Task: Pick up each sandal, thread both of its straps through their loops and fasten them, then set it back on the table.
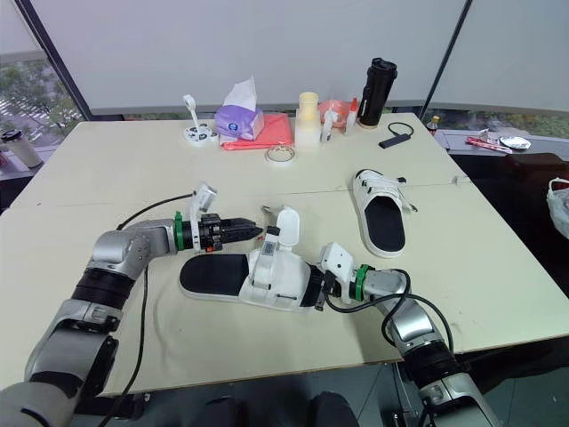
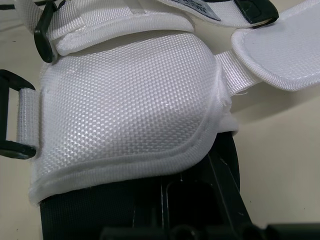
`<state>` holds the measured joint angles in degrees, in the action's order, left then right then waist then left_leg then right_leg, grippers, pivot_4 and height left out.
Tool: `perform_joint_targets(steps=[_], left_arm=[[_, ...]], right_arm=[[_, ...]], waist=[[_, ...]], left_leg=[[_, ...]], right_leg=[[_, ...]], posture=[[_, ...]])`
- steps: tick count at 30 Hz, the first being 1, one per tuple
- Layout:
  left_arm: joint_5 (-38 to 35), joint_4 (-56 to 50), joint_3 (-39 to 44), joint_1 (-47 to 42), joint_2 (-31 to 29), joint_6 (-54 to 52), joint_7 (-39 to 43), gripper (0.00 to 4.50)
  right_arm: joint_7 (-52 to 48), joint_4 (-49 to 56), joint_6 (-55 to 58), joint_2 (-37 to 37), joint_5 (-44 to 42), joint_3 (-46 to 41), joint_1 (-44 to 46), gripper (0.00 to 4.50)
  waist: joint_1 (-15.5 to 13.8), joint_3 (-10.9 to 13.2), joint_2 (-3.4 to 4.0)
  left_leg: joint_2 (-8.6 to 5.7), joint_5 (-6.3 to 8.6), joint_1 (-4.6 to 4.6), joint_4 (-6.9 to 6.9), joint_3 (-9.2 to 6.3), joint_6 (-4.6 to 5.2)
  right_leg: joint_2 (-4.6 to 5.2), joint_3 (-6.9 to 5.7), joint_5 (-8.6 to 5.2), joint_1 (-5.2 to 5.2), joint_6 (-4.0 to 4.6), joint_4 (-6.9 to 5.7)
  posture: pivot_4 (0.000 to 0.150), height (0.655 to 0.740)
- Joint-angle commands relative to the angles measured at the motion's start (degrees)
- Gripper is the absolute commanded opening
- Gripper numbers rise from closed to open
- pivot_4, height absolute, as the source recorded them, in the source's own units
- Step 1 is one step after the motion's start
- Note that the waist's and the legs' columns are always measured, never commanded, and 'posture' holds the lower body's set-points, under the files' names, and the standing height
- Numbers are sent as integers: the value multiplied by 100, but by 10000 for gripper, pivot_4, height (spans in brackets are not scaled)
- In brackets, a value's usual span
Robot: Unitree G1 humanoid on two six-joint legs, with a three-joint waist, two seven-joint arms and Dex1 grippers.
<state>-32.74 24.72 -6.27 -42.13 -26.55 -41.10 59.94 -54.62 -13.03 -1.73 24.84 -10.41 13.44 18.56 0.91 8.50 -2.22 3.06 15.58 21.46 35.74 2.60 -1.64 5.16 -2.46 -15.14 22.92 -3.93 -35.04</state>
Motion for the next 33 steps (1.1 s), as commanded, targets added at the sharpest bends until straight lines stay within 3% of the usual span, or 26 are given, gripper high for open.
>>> perform_joint_targets(steps=[1, 15, 18, 22, 33], left_arm=[[58, 123, 71, -266, 102, -40, 253, 26914], [430, 1335, 275, -875, 694, 167, 580, 26914], [479, 1415, 313, -900, 760, 170, 625, 18566], [450, 1462, 499, -958, 788, 160, 589, 479], [162, 608, 886, -693, 309, -565, 771, 479]], right_arm=[[189, -754, 282, 16, 512, 266, -270, 0], [307, -672, 298, -12, 504, 220, -339, 0], [325, -656, 296, -11, 502, 215, -360, 0], [344, -624, 305, 2, 494, 211, -398, 0], [338, -694, 300, -7, 488, 222, -341, 0]], waist=[[0, 0, 0], [0, -1, -6], [2, -1, -7], [1, -1, -7], [19, 3, -1]], left_leg=[[0, 0, 0, 0, 0, 0], [-6, 0, 0, 4, 5, 2], [-6, 0, -1, 4, 5, 2], [-6, 0, -1, 5, 6, 2], [-5, 0, -1, 7, 6, 2]], right_leg=[[0, 0, 0, 0, 0, 0], [-15, -4, 2, -5, -6, -3], [-17, -4, 3, -4, -7, -4], [-18, -4, 3, -5, -9, -6], [-19, -5, 5, -4, -13, -11]], posture=[[1500, 7400], [1500, 7400], [1500, 7400], [1500, 7400], [1500, 7400]])
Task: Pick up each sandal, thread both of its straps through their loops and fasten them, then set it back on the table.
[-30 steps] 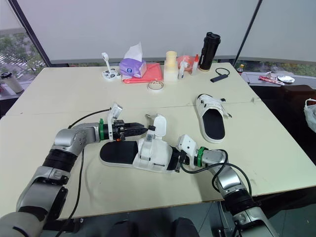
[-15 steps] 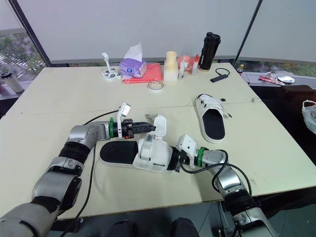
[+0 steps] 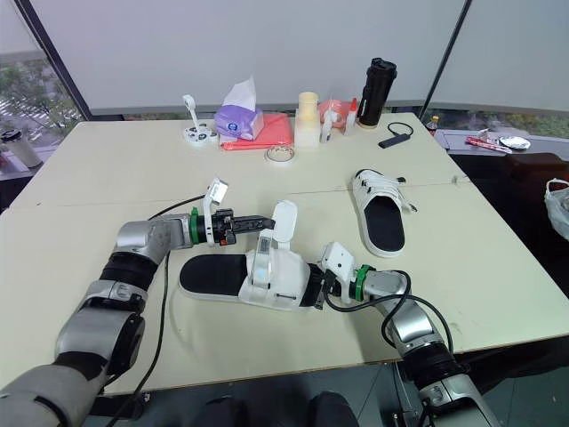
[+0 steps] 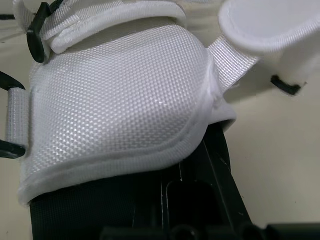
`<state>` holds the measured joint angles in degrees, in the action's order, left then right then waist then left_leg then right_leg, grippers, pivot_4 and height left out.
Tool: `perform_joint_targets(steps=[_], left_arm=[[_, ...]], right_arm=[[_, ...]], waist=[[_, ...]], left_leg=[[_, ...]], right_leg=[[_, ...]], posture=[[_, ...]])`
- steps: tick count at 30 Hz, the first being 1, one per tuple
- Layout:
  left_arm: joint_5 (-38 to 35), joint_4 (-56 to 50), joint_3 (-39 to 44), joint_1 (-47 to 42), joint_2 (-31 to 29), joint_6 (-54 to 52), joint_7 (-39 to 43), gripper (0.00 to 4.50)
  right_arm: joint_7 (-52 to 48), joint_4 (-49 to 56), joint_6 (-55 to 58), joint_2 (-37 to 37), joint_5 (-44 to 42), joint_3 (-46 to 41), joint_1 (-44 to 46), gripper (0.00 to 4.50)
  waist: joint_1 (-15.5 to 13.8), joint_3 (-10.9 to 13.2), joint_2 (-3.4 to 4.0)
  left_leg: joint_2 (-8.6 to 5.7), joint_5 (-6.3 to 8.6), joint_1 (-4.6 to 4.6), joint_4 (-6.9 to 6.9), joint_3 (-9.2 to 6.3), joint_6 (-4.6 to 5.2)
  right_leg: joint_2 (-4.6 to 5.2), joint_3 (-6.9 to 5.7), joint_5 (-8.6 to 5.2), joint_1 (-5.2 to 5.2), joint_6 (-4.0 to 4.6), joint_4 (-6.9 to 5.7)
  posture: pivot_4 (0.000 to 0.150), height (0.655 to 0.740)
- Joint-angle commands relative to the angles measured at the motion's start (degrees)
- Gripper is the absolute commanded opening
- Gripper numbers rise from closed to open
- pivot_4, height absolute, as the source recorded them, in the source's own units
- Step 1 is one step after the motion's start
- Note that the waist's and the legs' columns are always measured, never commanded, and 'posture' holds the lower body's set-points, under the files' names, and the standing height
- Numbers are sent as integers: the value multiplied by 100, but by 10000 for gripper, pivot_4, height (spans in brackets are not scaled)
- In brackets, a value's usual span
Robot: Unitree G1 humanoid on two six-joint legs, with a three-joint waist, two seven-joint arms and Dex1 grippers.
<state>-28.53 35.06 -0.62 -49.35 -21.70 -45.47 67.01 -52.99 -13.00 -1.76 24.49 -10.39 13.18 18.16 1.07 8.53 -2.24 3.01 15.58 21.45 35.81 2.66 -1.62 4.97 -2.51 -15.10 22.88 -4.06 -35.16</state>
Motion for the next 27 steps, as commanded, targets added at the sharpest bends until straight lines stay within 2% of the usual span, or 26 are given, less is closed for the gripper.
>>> perform_joint_targets(steps=[1, 5, 8, 12, 22, 25, 27], left_arm=[[-260, -482, 340, 69, -189, -155, 15, 479], [-273, -700, 357, 238, -165, -208, -84, 479], [-263, -810, 341, 312, -123, -246, -167, 10433], [-282, -917, 332, 392, -69, -274, -234, 30350], [-314, -847, 284, 395, 7, -276, -230, 30350], [-239, -830, 189, 391, 70, -220, -239, 21487], [-197, -838, 126, 400, 89, -188, -226, 11477]], right_arm=[[168, -710, 297, 28, 487, 248, -295, 0], [151, -772, 274, 14, 499, 260, -257, 0], [145, -818, 269, -6, 510, 269, -200, 0], [133, -830, 265, 6, 511, 266, -179, 0], [143, -780, 284, 28, 502, 256, -227, 0], [144, -783, 284, 23, 501, 254, -222, 0], [146, -771, 281, 25, 500, 252, -229, 0]], waist=[[8, 2, 3], [7, 4, 4], [7, 4, 4], [2, 3, 4], [-2, 3, 3], [-3, 3, 4], [-3, 3, 3]], left_leg=[[0, 0, 0, 0, 0, 0], [3, 0, 0, 0, 1, 0], [4, 0, -1, 0, 3, 0], [5, 0, -4, 2, 5, 0], [5, 0, -3, 8, 6, 0], [5, 0, -2, 9, 6, 0], [5, 0, -2, 9, 5, 0]], right_leg=[[0, 0, 0, 0, 0, 0], [-4, 0, 5, 2, -11, -3], [-6, 0, 5, 2, -11, -4], [-7, 0, 3, -2, -7, -5], [-9, 0, 3, -4, -7, -9], [-10, 0, 4, -5, -8, -9], [-12, 0, 4, -6, -9, -9]], posture=[[1500, 7400], [1500, 7400], [1500, 7400], [1500, 7400], [1500, 7400], [1500, 7400], [1500, 7400]])
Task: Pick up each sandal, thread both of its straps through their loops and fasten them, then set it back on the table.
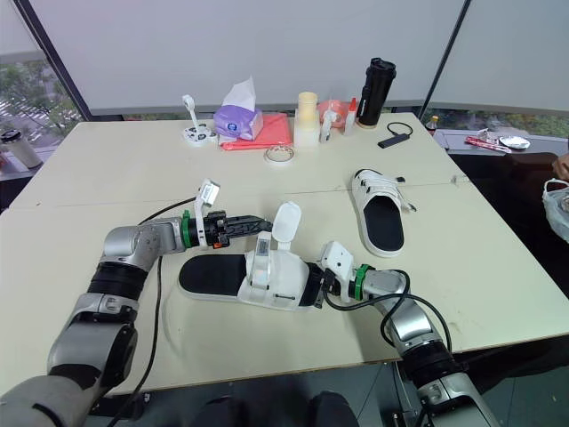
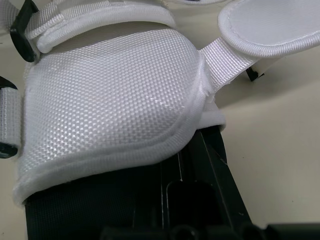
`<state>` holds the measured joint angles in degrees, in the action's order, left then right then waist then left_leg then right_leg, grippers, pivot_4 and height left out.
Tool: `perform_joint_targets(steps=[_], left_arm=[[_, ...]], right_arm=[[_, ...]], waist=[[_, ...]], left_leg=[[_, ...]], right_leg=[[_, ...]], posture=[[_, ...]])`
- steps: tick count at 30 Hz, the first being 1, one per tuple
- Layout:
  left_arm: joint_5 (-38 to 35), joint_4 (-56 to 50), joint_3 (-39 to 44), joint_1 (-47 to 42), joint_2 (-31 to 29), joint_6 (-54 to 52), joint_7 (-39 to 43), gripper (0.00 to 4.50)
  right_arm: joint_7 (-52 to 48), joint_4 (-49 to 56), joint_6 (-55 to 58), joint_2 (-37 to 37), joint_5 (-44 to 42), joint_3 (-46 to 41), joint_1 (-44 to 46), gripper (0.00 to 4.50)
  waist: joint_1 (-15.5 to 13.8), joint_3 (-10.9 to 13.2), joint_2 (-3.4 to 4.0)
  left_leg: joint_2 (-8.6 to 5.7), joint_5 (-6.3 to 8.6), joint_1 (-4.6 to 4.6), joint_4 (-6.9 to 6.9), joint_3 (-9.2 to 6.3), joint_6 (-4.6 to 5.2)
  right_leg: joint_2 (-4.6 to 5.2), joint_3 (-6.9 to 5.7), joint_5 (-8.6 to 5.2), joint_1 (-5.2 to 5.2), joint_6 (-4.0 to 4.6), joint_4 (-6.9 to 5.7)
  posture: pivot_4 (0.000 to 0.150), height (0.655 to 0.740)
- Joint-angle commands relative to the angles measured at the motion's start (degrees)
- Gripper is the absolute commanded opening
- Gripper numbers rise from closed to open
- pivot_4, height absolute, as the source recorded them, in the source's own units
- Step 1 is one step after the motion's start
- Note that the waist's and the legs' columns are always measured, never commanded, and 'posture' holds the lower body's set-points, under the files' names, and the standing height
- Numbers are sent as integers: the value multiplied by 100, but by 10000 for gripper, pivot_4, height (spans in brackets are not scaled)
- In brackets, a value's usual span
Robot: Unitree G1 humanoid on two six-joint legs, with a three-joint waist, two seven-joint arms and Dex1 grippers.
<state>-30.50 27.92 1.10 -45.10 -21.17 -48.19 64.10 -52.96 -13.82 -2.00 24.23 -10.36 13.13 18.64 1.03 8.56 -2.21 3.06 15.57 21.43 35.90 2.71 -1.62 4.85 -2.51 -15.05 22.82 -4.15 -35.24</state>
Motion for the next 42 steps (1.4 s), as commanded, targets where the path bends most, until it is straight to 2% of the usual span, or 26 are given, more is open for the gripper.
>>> perform_joint_targets(steps=[1, 2, 3, 9, 13, 17, 20, 30, 42], left_arm=[[19, -111, -67, -25, 44, 106, 66, 5470], [32, -87, -74, -33, 52, 115, 52, 1363], [42, -67, -75, -37, 55, 126, 42, 517], [0, -174, -12, -6, -30, 56, 54, 517], [-295, -423, 271, 15, -147, -154, 77, 517], [-1175, -694, 1138, -171, -97, -782, -247, 517], [-1421, -802, 1419, -200, 37, -958, -635, 517], [-1298, -632, 1268, -238, 221, -610, -920, 517], [-1962, -828, 1451, -805, 275, -960, -590, 517]], right_arm=[[148, -688, 304, 49, 498, 258, -277, 0], [152, -686, 302, 48, 500, 258, -277, 0], [158, -685, 302, 46, 499, 254, -277, 0], [180, -674, 293, 50, 499, 245, -294, 0], [200, -681, 279, 44, 501, 242, -302, 0], [196, -692, 260, 44, 503, 252, -317, 0], [155, -696, 249, 52, 513, 287, -317, 0], [134, -668, 267, 89, 525, 316, -329, 0], [190, -613, 280, 94, 509, 342, -402, 0]], waist=[[2, 0, 0], [1, 0, 0], [1, 0, 0], [1, 0, 0], [2, 0, 0], [4, 1, 1], [-12, 4, 6], [-28, 6, 9], [-55, 10, 15]], left_leg=[[0, 0, 0, 0, 0, 0], [0, 0, 0, 1, 1, 0], [0, 0, 0, 1, 0, 0], [1, 0, 0, 2, 0, 0], [2, 0, 0, 2, -1, 0], [4, 0, 1, 5, -3, 0], [5, 0, 0, 7, -5, 0], [2, 0, 1, 14, -5, 0], [-4, 0, 6, 21, -7, -1]], right_leg=[[0, 0, 0, 0, 0, 0], [-1, 0, 0, 0, 0, 0], [-1, 0, 0, 0, 0, 0], [-2, 0, 0, -2, 0, 0], [-4, 0, 1, -2, -1, 0], [-5, 0, 1, -2, -2, -2], [-6, 0, 4, -5, -8, -3], [-7, 0, 7, -10, -13, -3], [-3, 0, 2, -15, -22, -1]], posture=[[1500, 7400], [1500, 7400], [1500, 7400], [1500, 7400], [1500, 7400], [1500, 7400], [1500, 7400], [1500, 7400], [1500, 7400]])
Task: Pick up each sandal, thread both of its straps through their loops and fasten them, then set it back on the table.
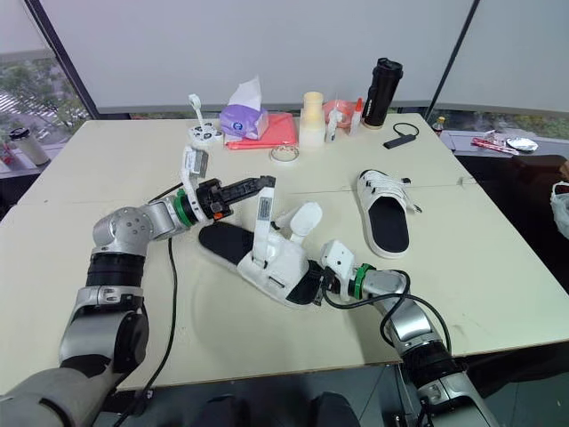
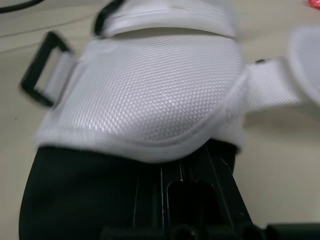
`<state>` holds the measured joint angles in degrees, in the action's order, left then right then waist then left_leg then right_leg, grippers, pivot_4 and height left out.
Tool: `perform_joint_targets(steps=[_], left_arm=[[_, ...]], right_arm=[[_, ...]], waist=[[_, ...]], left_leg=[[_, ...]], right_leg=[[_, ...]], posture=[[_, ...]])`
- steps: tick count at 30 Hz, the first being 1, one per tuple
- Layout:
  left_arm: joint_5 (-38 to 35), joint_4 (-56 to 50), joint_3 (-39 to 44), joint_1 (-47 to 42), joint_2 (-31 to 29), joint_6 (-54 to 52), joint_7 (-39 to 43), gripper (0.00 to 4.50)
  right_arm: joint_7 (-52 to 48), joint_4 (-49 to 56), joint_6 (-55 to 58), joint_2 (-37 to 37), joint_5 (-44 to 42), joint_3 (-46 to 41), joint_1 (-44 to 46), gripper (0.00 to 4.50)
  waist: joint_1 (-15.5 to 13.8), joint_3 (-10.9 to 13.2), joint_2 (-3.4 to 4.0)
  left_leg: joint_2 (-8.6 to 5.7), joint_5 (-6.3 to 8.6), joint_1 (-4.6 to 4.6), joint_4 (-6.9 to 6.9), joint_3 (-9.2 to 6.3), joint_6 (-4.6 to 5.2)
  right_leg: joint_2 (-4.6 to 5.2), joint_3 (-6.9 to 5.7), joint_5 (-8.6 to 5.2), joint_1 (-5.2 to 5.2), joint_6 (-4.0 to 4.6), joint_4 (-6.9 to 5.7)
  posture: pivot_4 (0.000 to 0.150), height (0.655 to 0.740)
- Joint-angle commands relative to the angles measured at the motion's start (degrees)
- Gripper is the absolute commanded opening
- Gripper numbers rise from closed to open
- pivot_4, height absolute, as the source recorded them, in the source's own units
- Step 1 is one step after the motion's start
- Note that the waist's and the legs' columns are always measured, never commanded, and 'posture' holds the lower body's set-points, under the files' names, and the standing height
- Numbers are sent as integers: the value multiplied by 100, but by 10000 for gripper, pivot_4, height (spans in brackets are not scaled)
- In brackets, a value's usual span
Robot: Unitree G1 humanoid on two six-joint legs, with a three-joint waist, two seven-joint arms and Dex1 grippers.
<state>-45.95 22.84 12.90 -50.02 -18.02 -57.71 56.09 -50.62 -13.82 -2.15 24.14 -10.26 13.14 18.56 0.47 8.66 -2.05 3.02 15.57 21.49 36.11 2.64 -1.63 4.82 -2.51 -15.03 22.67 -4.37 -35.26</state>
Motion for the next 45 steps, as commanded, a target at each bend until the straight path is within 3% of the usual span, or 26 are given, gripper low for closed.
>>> perform_joint_targets(steps=[1, 7, 13, 24, 34, 45], left_arm=[[-472, -407, 229, -285, -79, -77, 300, 517], [-1064, -1578, 121, 342, -438, -992, 422, 517], [-2139, -2628, 561, 962, -746, -1944, -180, 517], [-3318, -3180, 320, 921, -343, -2164, -1147, 517], [-3360, -3355, -479, 892, -332, -2220, -751, 517], [-1948, -1863, -749, 497, -543, -1174, 19, 517]], right_arm=[[-36, -611, 294, 101, 498, 344, -392, 0], [15, -598, 238, 91, 519, 347, -404, 0], [30, -709, 152, 81, 552, 335, -340, 0], [-26, -830, 19, 8, 566, 307, -51, 0], [-227, 141, -266, 133, 783, 516, -39, 0], [-276, 486, -428, 208, 1251, 714, -159, 0]], waist=[[1, 0, 0], [22, 9, 12], [23, 10, 12], [48, 16, 12], [54, 26, 25], [49, 42, 32]], left_leg=[[-1, 0, 0, 0, 0, 0], [-1, 3, 1, -3, 0, -5], [-1, 3, -1, -2, -4, -6], [-2, 3, -4, 0, -4, -6], [-2, 2, -2, 0, 2, -9], [0, 2, 1, -5, -8, -8]], right_leg=[[1, 0, -2, -1, -3, 1], [1, 1, -3, 0, -13, 0], [7, 1, -4, -1, -12, -3], [7, 3, -4, -1, -11, -5], [2, 8, -4, 4, -11, -7], [-13, 8, -5, 13, -13, -8]], posture=[[1500, 7400], [1500, 7400], [1500, 7400], [1500, 7400], [1500, 7400], [1500, 7400]])
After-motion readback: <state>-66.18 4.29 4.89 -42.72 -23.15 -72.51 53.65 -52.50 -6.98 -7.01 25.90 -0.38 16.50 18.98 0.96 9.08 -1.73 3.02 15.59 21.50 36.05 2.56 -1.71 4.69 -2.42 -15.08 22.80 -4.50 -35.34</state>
